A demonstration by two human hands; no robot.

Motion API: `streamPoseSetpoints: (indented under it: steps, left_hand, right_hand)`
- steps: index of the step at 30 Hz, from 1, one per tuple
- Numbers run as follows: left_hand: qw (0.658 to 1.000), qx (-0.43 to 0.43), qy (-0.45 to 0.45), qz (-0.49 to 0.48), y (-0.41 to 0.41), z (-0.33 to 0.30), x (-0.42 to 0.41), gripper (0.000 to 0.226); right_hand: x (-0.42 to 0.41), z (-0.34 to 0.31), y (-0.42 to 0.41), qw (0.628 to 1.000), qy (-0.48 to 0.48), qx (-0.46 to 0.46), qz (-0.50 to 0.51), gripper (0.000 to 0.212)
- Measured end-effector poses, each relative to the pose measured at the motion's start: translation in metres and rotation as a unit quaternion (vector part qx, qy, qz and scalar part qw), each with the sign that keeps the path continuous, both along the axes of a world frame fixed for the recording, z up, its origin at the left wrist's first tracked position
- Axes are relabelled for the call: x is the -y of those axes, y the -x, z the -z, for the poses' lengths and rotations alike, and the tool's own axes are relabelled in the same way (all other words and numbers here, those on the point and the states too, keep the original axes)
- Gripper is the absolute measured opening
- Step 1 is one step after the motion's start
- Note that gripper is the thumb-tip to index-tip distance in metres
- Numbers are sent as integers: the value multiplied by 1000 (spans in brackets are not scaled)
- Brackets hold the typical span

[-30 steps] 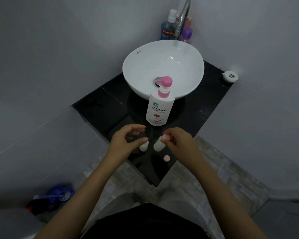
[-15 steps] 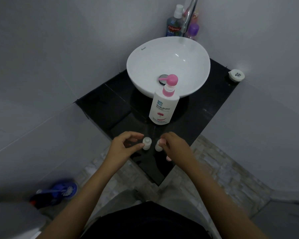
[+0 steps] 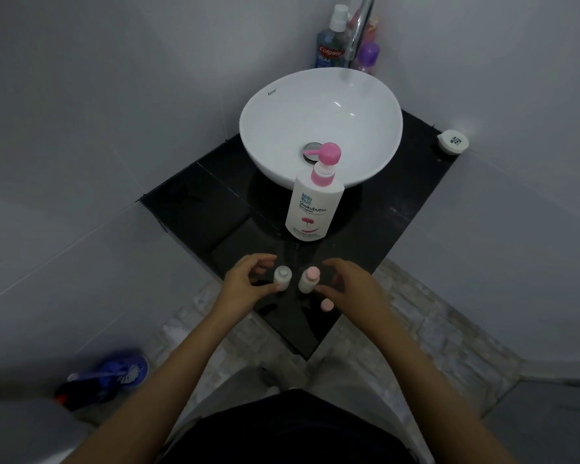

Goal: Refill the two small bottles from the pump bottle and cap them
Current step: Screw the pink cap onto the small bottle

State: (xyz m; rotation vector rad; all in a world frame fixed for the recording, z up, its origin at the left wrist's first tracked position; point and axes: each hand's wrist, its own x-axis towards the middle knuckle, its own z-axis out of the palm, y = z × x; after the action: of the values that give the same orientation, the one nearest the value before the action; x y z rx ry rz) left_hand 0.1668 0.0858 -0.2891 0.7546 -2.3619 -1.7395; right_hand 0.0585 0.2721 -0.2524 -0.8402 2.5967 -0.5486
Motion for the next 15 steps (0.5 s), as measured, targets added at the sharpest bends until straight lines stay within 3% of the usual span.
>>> streamPoseSetpoints:
  steps: [5,15]
  left_hand:
    - [999,20,11,34,15,14,-4,53]
    - [999,15,12,33,19,23,-1,38]
  right_hand:
    - [-20,-1,-6,999,11,13,34,47]
    - [-19,20,-11,997,-9,52,50,46]
